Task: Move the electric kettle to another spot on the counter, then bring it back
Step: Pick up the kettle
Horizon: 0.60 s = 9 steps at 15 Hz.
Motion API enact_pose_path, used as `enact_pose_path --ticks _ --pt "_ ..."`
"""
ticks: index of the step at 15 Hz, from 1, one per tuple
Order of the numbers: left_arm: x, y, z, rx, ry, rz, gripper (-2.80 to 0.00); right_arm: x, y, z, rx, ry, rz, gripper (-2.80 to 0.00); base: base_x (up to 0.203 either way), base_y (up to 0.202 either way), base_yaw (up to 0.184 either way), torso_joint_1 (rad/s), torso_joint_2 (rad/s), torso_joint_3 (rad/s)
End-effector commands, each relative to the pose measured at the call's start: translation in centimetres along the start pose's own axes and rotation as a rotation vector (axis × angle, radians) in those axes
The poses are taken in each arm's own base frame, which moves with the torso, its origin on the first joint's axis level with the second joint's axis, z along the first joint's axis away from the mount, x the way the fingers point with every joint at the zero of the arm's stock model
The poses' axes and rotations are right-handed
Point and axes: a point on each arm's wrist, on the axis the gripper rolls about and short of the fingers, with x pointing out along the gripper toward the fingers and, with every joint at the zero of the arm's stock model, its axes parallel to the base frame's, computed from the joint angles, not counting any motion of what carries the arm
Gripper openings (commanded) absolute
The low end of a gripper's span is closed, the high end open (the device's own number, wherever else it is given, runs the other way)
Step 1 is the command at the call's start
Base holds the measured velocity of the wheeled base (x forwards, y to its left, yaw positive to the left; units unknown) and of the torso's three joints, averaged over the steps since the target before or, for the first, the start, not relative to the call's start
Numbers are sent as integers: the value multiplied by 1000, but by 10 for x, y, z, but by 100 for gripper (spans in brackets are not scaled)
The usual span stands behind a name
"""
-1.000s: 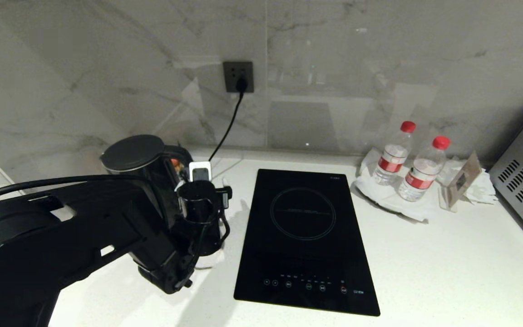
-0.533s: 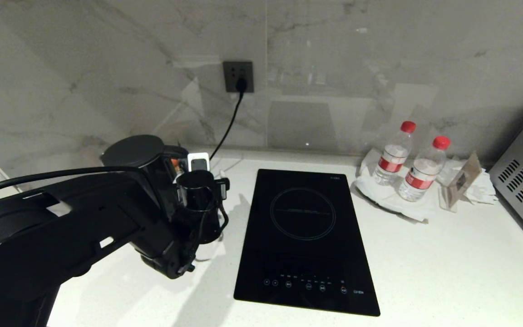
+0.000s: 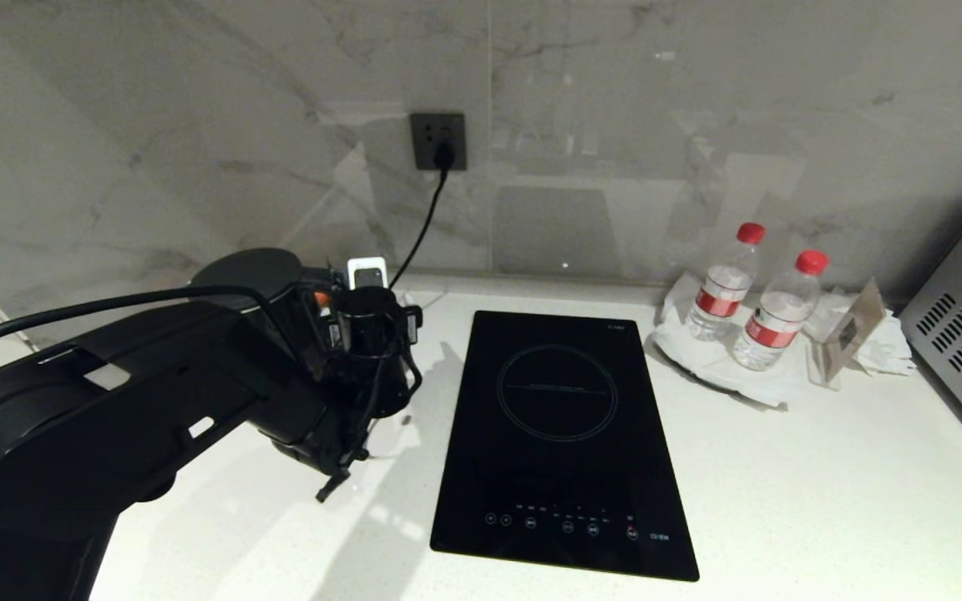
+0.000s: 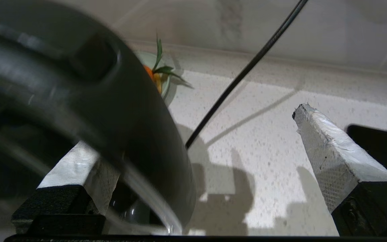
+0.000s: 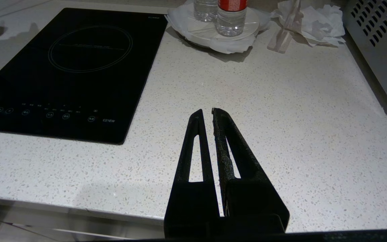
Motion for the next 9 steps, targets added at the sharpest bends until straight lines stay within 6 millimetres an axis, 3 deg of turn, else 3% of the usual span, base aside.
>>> enact_pose_path --ticks 1,9 --pt "7 0 -2 -6 -7 16 0 0 0 0 -1 1 1 -280 0 0 0 0 0 0" --pt "25 11 -2 6 -18 46 0 0 0 0 -1 1 1 -280 0 0 0 0 0 0"
